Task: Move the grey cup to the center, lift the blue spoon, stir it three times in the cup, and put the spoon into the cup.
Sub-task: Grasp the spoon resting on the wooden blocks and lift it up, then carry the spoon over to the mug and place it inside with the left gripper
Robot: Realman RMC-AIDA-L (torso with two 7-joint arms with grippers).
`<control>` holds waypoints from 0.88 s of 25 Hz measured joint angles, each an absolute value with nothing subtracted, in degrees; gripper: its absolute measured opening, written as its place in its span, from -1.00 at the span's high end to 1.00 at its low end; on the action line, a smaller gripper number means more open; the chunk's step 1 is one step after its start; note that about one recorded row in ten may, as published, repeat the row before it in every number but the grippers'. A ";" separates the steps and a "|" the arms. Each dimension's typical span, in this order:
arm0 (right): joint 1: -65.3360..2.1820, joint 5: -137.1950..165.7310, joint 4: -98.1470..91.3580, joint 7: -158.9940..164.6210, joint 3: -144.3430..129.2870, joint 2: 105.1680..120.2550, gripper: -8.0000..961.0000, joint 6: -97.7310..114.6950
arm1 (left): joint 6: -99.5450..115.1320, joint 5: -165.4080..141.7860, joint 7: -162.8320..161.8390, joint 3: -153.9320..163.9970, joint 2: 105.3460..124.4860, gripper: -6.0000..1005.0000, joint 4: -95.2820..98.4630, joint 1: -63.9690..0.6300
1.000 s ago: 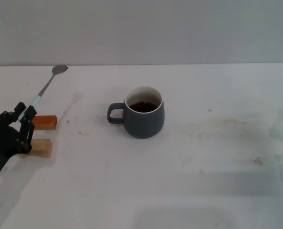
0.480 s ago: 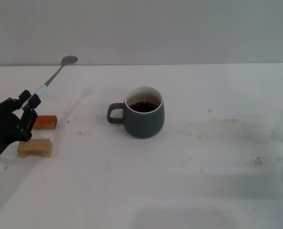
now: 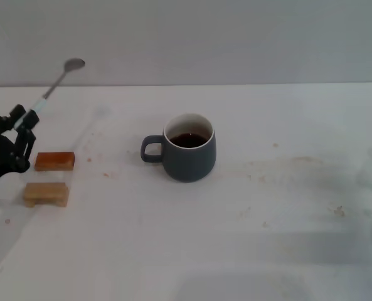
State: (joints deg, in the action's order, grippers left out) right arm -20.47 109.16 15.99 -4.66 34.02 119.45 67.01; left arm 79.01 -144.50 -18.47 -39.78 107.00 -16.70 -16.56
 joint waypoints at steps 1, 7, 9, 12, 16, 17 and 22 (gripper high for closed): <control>-20.36 109.16 16.01 -4.66 34.02 119.47 0.99 67.03 | 79.01 -144.50 -15.54 -41.61 107.90 0.64 -16.54 -16.30; -19.94 109.15 16.25 -4.66 34.01 119.50 0.99 67.05 | 79.04 -144.40 -8.38 -47.67 110.39 0.64 -16.59 -14.86; -19.94 109.15 16.26 -4.66 34.02 119.49 0.99 67.06 | 79.14 -144.40 -6.70 -49.50 111.09 0.64 -16.76 -14.38; -19.95 109.15 16.26 -4.65 34.01 119.48 0.99 67.07 | 79.31 -144.51 -4.67 -52.02 112.09 0.64 -17.46 -13.48; -20.29 109.15 16.22 -4.66 34.01 119.38 0.99 67.01 | 75.47 -144.43 -2.78 -55.27 112.20 0.64 -23.35 -11.00; -20.29 109.15 16.22 -4.66 34.01 119.38 0.99 67.01 | 75.47 -144.43 -2.78 -55.27 112.20 0.64 -23.35 -11.00; -20.61 109.14 16.23 -4.65 34.01 119.36 0.99 66.81 | 63.55 -147.42 -1.30 -58.15 109.69 0.64 -36.09 -6.92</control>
